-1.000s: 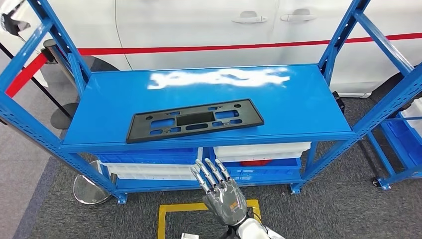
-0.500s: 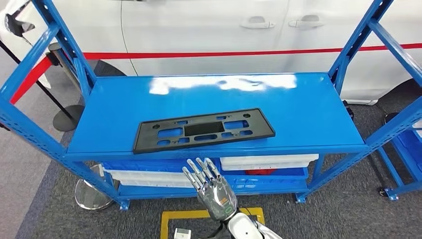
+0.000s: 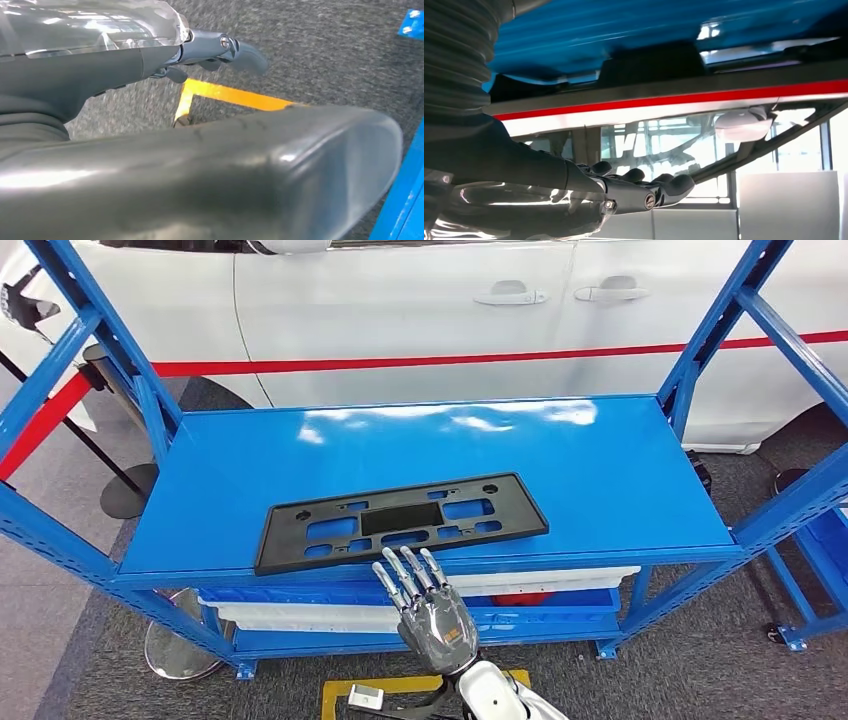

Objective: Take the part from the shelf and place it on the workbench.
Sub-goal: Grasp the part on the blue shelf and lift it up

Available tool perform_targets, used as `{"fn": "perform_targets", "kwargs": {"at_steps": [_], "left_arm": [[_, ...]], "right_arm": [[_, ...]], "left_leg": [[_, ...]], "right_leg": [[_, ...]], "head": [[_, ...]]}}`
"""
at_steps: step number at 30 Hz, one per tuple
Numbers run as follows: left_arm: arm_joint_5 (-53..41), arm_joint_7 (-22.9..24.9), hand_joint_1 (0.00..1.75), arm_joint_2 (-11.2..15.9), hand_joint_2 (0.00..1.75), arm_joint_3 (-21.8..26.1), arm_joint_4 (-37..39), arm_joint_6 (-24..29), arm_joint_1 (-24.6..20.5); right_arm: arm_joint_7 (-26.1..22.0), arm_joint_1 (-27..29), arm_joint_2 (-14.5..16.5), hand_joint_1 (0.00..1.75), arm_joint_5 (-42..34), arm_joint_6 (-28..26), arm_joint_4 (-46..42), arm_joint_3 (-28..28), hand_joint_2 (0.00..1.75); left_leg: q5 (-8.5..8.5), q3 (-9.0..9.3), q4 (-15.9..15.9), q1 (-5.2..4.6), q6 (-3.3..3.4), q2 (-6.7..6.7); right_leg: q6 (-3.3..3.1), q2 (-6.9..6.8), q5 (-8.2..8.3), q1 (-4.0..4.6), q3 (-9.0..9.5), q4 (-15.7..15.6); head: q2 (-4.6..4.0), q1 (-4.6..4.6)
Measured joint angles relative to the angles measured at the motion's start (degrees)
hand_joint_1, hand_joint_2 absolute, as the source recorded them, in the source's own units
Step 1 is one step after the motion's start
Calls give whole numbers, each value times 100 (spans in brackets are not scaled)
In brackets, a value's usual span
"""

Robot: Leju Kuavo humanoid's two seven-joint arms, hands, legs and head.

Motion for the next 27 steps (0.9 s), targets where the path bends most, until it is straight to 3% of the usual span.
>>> {"fn": "perform_targets", "kwargs": {"at_steps": [3, 5, 8, 9, 10, 11, 13, 15, 18, 20, 23, 24, 25, 26, 27], "left_arm": [[-14, 4, 0, 3, 0, 3, 1, -1, 8], [-20, 4, 0, 4, 0, 6, 1, -1, 9], [-24, 4, 0, 6, 0, 8, 1, -5, 4], [-23, 4, 0, 7, 0, 8, 1, -7, 5], [-22, 4, 0, 7, 0, 8, 1, -7, 8], [-22, 5, 0, 6, 0, 9, 1, -7, 10], [-25, 7, 0, 1, 0, 10, 2, -9, 10], [-30, 10, 0, -4, 0, 10, 4, -13, 3], [-32, 13, 0, 0, 0, 10, 5, -14, -7], [-33, 12, 0, 5, 0, 11, 5, -14, -12], [-37, 13, 0, 7, 0, 14, 5, -14, -12], [-44, 13, 0, 7, 0, 17, 5, -14, -7], [-57, 13, 0, 7, 0, 24, 5, -14, -2], [-72, 13, 0, 8, 0, 31, 5, -14, 3], [-87, 13, 0, 9, 0, 38, 5, -14, 5]], "right_arm": [[2, 2, 1, 0, 1, -4, -45, -26, 175], [2, -3, 1, 0, 1, -6, -83, -45, 175], [4, 11, -1, 0, 1, -7, -100, -56, 175], [4, 22, -3, 0, 0, -7, -99, -57, 175], [4, 29, -4, 0, 1, -7, -99, -57, 175], [4, 31, -5, 0, 1, -7, -100, -58, 175], [4, 30, -6, 0, 1, -7, -101, -61, 175], [3, 27, -5, 0, 0, -8, -102, -64, 175], [3, 33, 0, 0, 1, -9, -110, -74, 175], [4, 30, 10, 0, 1, -9, -121, -89, 175], [2, 36, 21, 0, 1, -9, -125, -101, 175], [-15, 48, 21, 0, 1, -9, -124, -108, 175], [-41, 62, 20, 0, 0, -9, -123, -120, 175], [-67, 73, 20, 0, 0, -9, -123, -133, 175], [-91, 81, 21, 0, 0, -9, -123, -146, 175]], "left_leg": [[-50, 24, -64, -6, 123, -10], [-58, 78, -114, 8, 203, -6], [-97, 125, -128, -2, 265, -3], [-116, 144, -127, -11, 273, -5], [-138, 173, -127, -19, 274, -9], [-163, 214, -127, -29, 271, -14], [-224, 305, -127, -53, 251, -22], [-277, 344, -124, -72, 206, -26], [-327, 368, -142, -65, 120, -19], [-471, 304, 67, -60, 63, -12], [-937, -267, 1157, -24, -18, -8], [-991, -456, 1447, -11, -38, -7], [-928, -547, 1531, 0, -51, -7], [-751, -520, 1382, 8, -55, -7], [-484, -392, 1024, 16, -53, -5]], "right_leg": [[96, 0, -46, -3, 2, 13], [151, -4, -229, -19, -121, 312], [185, -9, -664, -26, -763, 1429], [183, -9, -676, -26, -940, 1665], [172, -9, -565, -25, -1015, 1687], [150, -9, -347, -22, -972, 1482], [71, -10, 150, 7, -650, 678], [14, -15, 334, 41, -428, 147], [-27, -5, 304, 35, -383, 35], [-74, -7, 301, -6, -305, -33], [-122, -27, 253, -18, -225, -61], [-125, -27, 230, -17, -205, -59], [-120, -24, 207, -18, -180, -57], [-112, -18, 180, -19, -146, -53], [-98, -13, 146, -21, -102, -47]], "head": [[0, 14], [1, 24], [0, 36], [1, 34], [0, 34], [0, 35], [-1, 33], [0, 33], [0, 34], [0, 25], [0, 12], [-1, 13], [-1, 13], [-1, 12], [-1, 12]]}}
